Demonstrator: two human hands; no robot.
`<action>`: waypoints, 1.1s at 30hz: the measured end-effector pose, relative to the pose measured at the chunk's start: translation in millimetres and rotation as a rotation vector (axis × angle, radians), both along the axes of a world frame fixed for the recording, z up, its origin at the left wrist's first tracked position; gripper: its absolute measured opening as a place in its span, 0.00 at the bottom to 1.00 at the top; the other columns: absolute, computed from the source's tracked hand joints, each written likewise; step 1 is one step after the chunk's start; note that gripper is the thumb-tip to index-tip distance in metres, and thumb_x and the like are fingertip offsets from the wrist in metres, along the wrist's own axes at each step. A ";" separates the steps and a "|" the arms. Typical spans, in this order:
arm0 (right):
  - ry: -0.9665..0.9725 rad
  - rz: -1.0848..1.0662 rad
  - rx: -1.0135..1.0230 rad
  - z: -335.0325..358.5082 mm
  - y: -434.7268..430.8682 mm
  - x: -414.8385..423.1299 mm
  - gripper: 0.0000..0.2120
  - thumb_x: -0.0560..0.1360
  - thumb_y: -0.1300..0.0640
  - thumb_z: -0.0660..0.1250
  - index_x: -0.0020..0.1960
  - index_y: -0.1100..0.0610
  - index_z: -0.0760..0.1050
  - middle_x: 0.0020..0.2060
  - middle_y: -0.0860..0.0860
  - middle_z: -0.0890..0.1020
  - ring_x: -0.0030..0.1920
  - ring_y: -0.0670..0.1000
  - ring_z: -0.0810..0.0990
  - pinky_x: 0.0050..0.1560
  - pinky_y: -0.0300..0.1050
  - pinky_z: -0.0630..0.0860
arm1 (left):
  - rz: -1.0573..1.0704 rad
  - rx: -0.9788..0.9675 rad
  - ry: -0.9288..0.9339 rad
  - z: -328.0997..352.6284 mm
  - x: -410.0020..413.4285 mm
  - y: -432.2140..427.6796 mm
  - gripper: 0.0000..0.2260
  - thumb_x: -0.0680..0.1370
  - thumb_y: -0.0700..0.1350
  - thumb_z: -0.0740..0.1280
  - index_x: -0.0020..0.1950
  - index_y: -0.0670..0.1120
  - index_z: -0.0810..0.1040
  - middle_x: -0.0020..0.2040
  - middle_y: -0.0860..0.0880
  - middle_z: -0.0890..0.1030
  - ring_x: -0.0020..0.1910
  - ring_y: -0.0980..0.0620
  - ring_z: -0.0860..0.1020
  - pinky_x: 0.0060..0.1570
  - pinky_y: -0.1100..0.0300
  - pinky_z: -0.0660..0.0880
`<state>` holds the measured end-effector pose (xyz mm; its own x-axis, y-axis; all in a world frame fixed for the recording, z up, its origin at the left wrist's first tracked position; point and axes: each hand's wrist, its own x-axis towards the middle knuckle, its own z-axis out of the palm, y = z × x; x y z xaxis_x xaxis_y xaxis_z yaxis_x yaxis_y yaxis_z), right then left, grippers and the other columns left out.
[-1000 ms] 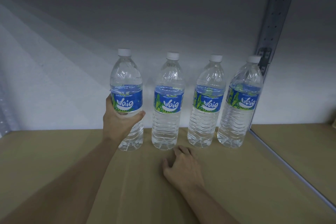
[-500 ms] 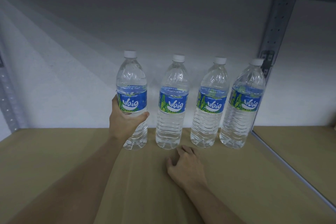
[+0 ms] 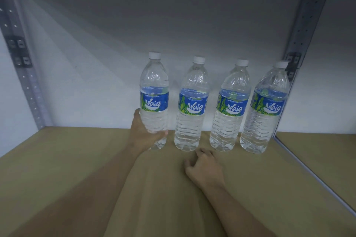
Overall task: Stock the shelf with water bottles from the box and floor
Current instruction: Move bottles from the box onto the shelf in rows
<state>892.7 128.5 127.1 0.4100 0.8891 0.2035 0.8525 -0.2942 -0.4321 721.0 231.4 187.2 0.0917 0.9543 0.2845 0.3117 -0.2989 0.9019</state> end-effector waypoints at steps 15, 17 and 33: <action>0.238 0.348 0.379 -0.7 -143.8 -116.7 0.12 0.74 0.61 0.66 0.57 0.58 0.81 0.53 0.52 0.83 0.55 0.51 0.80 0.58 0.21 0.61 | -0.163 -0.162 0.204 -21.2 -135.8 -214.9 0.10 0.74 0.33 0.70 0.50 0.46 0.79 0.41 0.47 0.78 0.40 0.47 0.76 0.41 0.68 0.75; 0.252 0.380 0.479 -8.9 -177.3 -137.1 0.11 0.74 0.61 0.64 0.54 0.56 0.82 0.49 0.48 0.83 0.50 0.48 0.81 0.55 0.27 0.68 | -0.124 -0.116 0.158 -34.6 -160.8 -250.4 0.09 0.75 0.34 0.70 0.45 0.49 0.80 0.35 0.47 0.78 0.35 0.49 0.78 0.39 0.59 0.77; 0.553 -0.076 -0.444 -227.0 -306.3 -203.9 0.25 0.74 0.46 0.67 0.69 0.50 0.70 0.59 0.52 0.80 0.54 0.53 0.79 0.54 0.48 0.77 | -0.054 -0.618 0.671 -264.4 -225.5 -366.8 0.18 0.74 0.49 0.70 0.62 0.43 0.76 0.56 0.43 0.80 0.57 0.43 0.78 0.55 0.57 0.73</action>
